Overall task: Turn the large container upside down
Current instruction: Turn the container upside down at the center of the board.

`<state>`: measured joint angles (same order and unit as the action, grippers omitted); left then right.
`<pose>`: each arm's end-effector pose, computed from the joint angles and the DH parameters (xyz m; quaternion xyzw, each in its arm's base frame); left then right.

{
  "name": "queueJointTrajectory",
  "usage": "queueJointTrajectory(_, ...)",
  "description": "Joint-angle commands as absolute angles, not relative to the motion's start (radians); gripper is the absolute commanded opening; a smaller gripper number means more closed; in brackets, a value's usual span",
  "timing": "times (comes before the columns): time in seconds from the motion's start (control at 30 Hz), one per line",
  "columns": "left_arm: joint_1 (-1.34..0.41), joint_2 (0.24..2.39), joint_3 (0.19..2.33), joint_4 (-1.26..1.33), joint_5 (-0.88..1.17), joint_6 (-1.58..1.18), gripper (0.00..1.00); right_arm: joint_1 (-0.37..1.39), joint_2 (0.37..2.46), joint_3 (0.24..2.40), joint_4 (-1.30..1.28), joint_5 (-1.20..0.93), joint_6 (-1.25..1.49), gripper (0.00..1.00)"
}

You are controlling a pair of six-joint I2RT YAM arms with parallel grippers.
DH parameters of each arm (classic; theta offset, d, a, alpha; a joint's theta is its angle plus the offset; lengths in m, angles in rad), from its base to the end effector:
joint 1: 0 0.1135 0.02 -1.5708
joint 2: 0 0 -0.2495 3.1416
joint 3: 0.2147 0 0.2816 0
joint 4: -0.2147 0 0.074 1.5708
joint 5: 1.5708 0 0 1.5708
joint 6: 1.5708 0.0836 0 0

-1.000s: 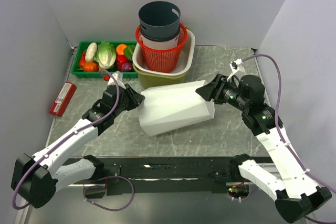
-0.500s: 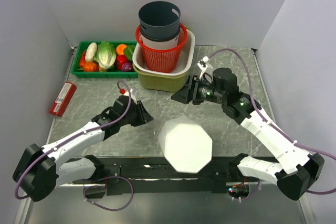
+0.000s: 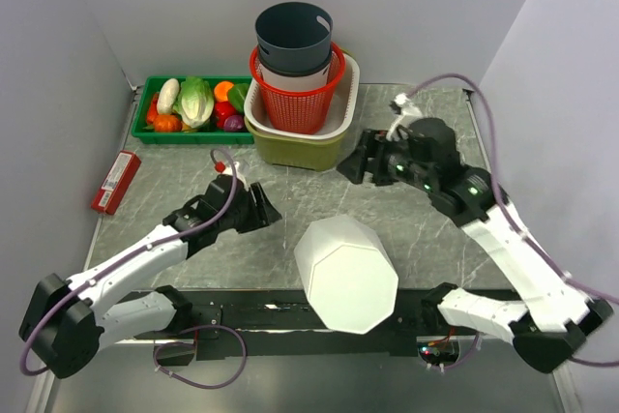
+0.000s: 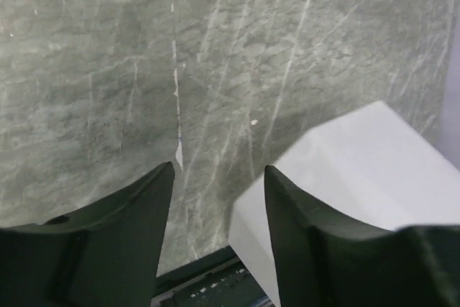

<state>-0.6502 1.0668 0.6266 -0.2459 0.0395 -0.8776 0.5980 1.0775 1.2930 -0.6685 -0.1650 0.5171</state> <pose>0.2335 -0.1817 0.1692 -0.0941 0.8987 -0.3089 0.2967 0.2390 0.1794 0.3822 -0.0778 0.8425 0.3389 0.4115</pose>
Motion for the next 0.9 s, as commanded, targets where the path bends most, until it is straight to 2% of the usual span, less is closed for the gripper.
queueJointTrajectory(0.0, -0.647, 0.979, 0.732, -0.325, -0.029, -0.851, 0.67, 0.603, 0.882, 1.312, -0.810, -0.009, 0.451, 0.81)
queueJointTrajectory(0.1, -0.643, 0.951, 0.770, -0.354, -0.041, -0.825, 0.75, 0.604, 0.735, 1.358, -0.856, -0.015, 0.417, 0.85)
queueJointTrajectory(0.2, -0.641, 0.965, 0.805, -0.376, -0.045, -0.804, 0.79, 0.606, 0.690, 1.405, -0.954, -0.144, 0.324, 0.86)
queueJointTrajectory(0.37, -0.640, 1.011, 0.847, -0.425, -0.052, -0.778, 0.84, 0.604, 0.573, 1.294, -0.943, -0.374, 0.331, 0.84)
queueJointTrajectory(0.5, -0.640, 1.006, 0.853, -0.433, -0.064, -0.773, 0.89, 0.604, 0.561, 1.278, -0.988, -0.466, 0.293, 0.84)
queueJointTrajectory(0.6, -0.638, 1.012, 0.864, -0.449, -0.084, -0.759, 0.91, 0.606, 0.569, 1.261, -1.008, -0.479, 0.278, 0.83)
queueJointTrajectory(0.8, -0.634, 1.040, 0.896, -0.518, -0.153, -0.706, 0.99, 0.606, 0.594, 1.224, -1.095, -0.355, 0.279, 0.84)
queueJointTrajectory(0.87, -0.626, 1.049, 0.910, -0.555, -0.176, -0.686, 0.97, 0.604, 0.601, 1.192, -1.111, -0.318, 0.285, 0.85)
